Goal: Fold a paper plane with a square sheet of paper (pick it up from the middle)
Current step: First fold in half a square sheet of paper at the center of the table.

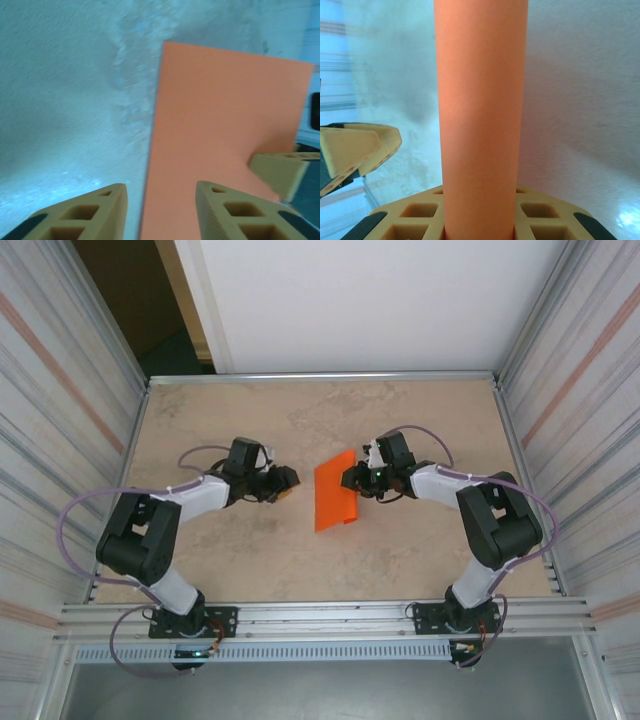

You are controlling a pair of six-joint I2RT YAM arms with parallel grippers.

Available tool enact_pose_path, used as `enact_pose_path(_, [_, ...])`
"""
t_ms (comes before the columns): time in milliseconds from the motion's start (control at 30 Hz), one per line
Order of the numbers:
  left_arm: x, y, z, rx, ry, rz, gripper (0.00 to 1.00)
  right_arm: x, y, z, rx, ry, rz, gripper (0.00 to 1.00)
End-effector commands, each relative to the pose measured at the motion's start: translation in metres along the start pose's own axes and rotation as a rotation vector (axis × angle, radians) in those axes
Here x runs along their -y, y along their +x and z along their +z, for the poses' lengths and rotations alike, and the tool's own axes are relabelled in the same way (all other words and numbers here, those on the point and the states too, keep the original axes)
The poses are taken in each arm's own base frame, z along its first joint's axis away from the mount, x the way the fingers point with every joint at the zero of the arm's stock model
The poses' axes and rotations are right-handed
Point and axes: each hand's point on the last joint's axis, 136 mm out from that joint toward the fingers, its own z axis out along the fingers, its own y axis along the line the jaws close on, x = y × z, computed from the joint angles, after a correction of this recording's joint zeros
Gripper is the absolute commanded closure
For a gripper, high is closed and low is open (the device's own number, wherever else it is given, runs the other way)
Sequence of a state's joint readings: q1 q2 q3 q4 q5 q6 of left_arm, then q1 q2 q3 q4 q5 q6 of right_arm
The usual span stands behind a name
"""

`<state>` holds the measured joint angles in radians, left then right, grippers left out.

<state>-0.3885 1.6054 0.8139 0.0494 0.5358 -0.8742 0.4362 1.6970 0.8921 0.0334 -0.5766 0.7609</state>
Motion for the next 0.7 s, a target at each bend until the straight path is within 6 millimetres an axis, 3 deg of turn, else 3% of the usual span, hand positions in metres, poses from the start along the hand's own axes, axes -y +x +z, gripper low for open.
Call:
enact_pose_path(0, [0.030, -0.003, -0.015, -0.005, 0.149, -0.006, 0.48, -0.044, -0.014, -0.020, 0.028, -0.155, -0.011, 0.74])
enact_pose_path(133, [0.062, -0.013, -0.033, 0.018, 0.261, 0.013, 0.26, -0.088, -0.030, -0.049, 0.056, -0.348, -0.021, 0.72])
enact_pose_path(267, [0.081, -0.016, -0.046, 0.024, 0.314, 0.042, 0.10, -0.126, -0.037, -0.078, 0.069, -0.447, -0.074, 0.71])
enact_pose_path(433, [0.126, -0.019, -0.062, 0.007, 0.489, 0.105, 0.01, -0.153, -0.039, -0.096, 0.053, -0.532, -0.088, 0.70])
enact_pose_path(667, [0.167, -0.009, -0.071, -0.033, 0.583, 0.185, 0.01, -0.179, -0.043, -0.112, 0.035, -0.647, -0.057, 0.69])
